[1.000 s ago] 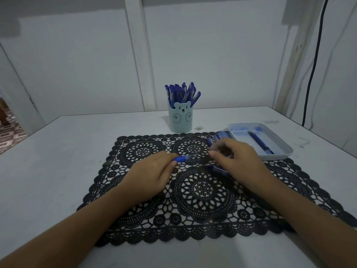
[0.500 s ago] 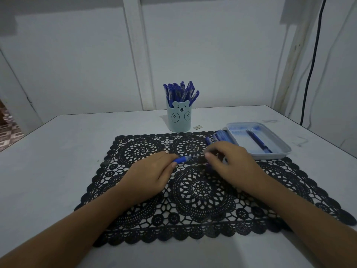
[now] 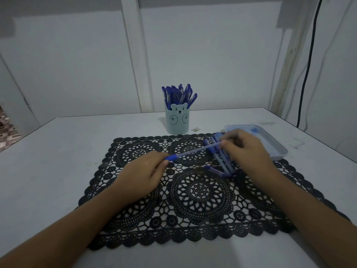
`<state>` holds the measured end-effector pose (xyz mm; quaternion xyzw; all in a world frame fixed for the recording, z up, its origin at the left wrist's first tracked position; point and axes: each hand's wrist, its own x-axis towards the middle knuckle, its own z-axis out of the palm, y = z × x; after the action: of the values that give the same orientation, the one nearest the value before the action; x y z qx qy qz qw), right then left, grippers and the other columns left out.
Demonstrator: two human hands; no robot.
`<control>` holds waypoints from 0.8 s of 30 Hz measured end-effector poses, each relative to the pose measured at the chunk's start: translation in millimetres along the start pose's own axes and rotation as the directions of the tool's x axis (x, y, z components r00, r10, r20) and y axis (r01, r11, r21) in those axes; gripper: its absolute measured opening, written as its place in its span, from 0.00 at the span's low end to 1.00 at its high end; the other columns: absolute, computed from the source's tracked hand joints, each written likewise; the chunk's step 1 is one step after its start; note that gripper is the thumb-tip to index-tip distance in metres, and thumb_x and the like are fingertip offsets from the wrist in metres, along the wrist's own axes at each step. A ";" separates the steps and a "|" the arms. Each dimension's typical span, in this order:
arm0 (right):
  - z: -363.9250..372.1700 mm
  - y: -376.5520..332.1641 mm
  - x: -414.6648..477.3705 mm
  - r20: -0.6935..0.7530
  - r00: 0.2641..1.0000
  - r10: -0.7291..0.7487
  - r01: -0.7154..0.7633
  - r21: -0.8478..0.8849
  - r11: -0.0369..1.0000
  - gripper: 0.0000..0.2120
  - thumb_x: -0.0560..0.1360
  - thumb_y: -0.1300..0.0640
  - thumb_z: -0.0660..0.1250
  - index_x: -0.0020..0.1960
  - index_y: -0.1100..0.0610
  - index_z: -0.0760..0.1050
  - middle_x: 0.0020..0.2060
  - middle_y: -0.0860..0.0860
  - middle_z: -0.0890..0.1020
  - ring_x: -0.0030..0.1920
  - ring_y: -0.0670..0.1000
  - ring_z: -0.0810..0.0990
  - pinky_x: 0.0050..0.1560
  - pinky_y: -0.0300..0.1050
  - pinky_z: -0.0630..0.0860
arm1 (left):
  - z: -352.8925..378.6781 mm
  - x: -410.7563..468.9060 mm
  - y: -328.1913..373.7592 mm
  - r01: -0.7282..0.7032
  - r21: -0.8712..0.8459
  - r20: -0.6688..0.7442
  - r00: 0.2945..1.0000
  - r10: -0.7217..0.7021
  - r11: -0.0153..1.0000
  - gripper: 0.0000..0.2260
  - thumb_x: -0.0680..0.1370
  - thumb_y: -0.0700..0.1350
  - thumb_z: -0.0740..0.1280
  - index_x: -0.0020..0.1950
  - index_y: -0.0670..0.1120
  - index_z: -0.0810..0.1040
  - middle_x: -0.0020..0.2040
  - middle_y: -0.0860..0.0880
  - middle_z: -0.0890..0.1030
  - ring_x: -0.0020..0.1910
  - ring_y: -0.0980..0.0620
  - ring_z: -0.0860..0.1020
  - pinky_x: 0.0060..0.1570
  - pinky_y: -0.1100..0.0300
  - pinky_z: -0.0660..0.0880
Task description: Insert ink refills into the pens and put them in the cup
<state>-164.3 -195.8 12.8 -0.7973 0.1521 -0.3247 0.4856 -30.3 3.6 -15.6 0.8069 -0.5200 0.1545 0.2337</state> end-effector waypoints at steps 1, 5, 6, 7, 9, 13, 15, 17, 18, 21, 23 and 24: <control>-4.9 3.1 4.8 -0.108 0.994 0.022 -0.016 0.053 0.998 0.08 0.74 0.63 0.64 0.39 0.52 0.74 0.34 0.50 0.77 0.33 0.47 0.73 0.32 0.33 0.70 | -0.4 0.7 -1.5 0.040 -0.009 -0.006 0.999 -0.040 0.999 0.18 0.79 0.54 0.52 0.60 0.49 0.74 0.43 0.56 0.75 0.41 0.60 0.72 0.38 0.72 0.66; -17.1 10.9 8.8 -0.359 0.925 -0.126 0.067 -0.173 0.983 0.03 0.73 0.64 0.63 0.43 0.58 0.72 0.35 0.47 0.74 0.35 0.42 0.71 0.33 0.24 0.67 | -1.4 1.9 -2.4 0.117 -0.037 0.002 0.993 -0.117 0.992 0.13 0.80 0.48 0.56 0.61 0.48 0.74 0.45 0.54 0.76 0.43 0.58 0.73 0.42 0.66 0.69; -17.7 14.1 8.3 -0.344 0.915 -0.210 0.107 -0.295 0.949 0.03 0.74 0.64 0.63 0.43 0.58 0.71 0.35 0.48 0.74 0.36 0.44 0.71 0.35 0.25 0.68 | -1.4 1.9 -2.0 0.117 -0.033 0.008 0.993 -0.117 0.993 0.13 0.80 0.48 0.55 0.61 0.49 0.74 0.45 0.54 0.76 0.43 0.58 0.73 0.43 0.64 0.70; -17.0 19.3 8.9 -0.298 0.913 -0.279 0.141 -0.413 0.900 0.03 0.74 0.64 0.63 0.42 0.59 0.71 0.35 0.50 0.74 0.36 0.46 0.72 0.35 0.28 0.68 | -1.4 1.8 -1.6 0.114 -0.029 0.016 0.993 -0.114 0.993 0.13 0.80 0.48 0.55 0.61 0.49 0.74 0.45 0.54 0.76 0.43 0.58 0.73 0.44 0.62 0.71; -12.8 30.6 12.0 -0.164 0.927 -0.337 0.174 -0.609 0.774 0.03 0.73 0.64 0.64 0.41 0.61 0.72 0.36 0.54 0.75 0.37 0.52 0.73 0.37 0.40 0.71 | -1.1 1.7 -1.5 0.111 -0.027 0.030 0.993 -0.110 0.993 0.13 0.80 0.48 0.55 0.61 0.49 0.73 0.45 0.54 0.76 0.43 0.58 0.73 0.44 0.60 0.71; -5.7 44.0 14.1 -0.015 0.952 -0.307 0.170 -0.808 0.564 0.04 0.72 0.62 0.66 0.43 0.64 0.74 0.38 0.59 0.76 0.39 0.61 0.75 0.38 0.52 0.71 | 0.2 1.0 -2.3 0.108 -0.034 0.026 0.994 -0.107 0.994 0.13 0.80 0.49 0.55 0.61 0.49 0.74 0.46 0.54 0.76 0.44 0.57 0.73 0.44 0.60 0.71; -4.3 42.7 11.9 0.008 0.970 -0.241 0.137 -0.843 0.521 0.08 0.74 0.58 0.64 0.48 0.63 0.74 0.43 0.59 0.76 0.45 0.60 0.75 0.43 0.52 0.71 | 1.1 0.8 -3.4 0.100 -0.032 0.028 0.995 -0.099 0.994 0.17 0.78 0.54 0.52 0.61 0.50 0.74 0.45 0.55 0.76 0.43 0.58 0.73 0.44 0.60 0.71; -4.9 41.8 11.4 0.011 0.977 -0.211 0.119 -0.853 0.509 0.11 0.76 0.53 0.61 0.52 0.60 0.74 0.47 0.57 0.75 0.49 0.58 0.74 0.48 0.51 0.71 | 2.0 1.1 -4.6 0.097 -0.032 0.030 0.995 -0.096 0.995 0.20 0.76 0.55 0.50 0.60 0.50 0.74 0.46 0.55 0.76 0.43 0.58 0.73 0.43 0.61 0.71; -5.7 40.9 11.5 0.004 0.978 -0.209 0.113 -0.850 0.515 0.12 0.76 0.52 0.60 0.53 0.60 0.74 0.48 0.57 0.75 0.50 0.57 0.74 0.49 0.51 0.71 | 2.3 1.3 -5.0 0.100 -0.036 0.029 0.995 -0.099 0.994 0.20 0.76 0.55 0.51 0.60 0.50 0.74 0.46 0.55 0.76 0.44 0.59 0.73 0.43 0.62 0.71; -11.2 37.4 14.8 -0.065 0.969 -0.238 0.098 -0.783 0.615 0.12 0.77 0.53 0.59 0.51 0.61 0.75 0.47 0.57 0.77 0.45 0.55 0.74 0.47 0.49 0.70 | 2.3 1.1 -4.7 0.103 -0.046 0.029 0.994 -0.102 0.994 0.19 0.77 0.55 0.52 0.60 0.50 0.74 0.47 0.55 0.77 0.44 0.59 0.74 0.44 0.61 0.72; -20.6 36.1 20.8 -0.114 0.974 -0.194 0.045 -0.747 0.663 0.12 0.77 0.55 0.59 0.51 0.62 0.76 0.46 0.57 0.78 0.43 0.54 0.73 0.46 0.47 0.70 | 1.5 1.0 -4.1 0.099 -0.043 0.030 0.995 -0.098 0.994 0.21 0.75 0.55 0.50 0.60 0.50 0.74 0.47 0.55 0.77 0.44 0.58 0.74 0.44 0.60 0.72; -26.8 37.1 25.3 -0.137 0.976 -0.167 0.007 -0.752 0.659 0.12 0.77 0.55 0.59 0.51 0.62 0.76 0.46 0.58 0.78 0.43 0.55 0.75 0.46 0.47 0.70 | 1.3 1.0 -3.9 0.097 -0.043 0.029 0.995 -0.096 0.994 0.21 0.76 0.55 0.50 0.60 0.50 0.74 0.47 0.55 0.77 0.44 0.58 0.74 0.44 0.60 0.72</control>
<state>-160.7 -245.8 -1.7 -0.8967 0.2800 -0.3327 0.0825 -26.3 3.5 -17.1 0.8277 -0.4867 0.1208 0.2517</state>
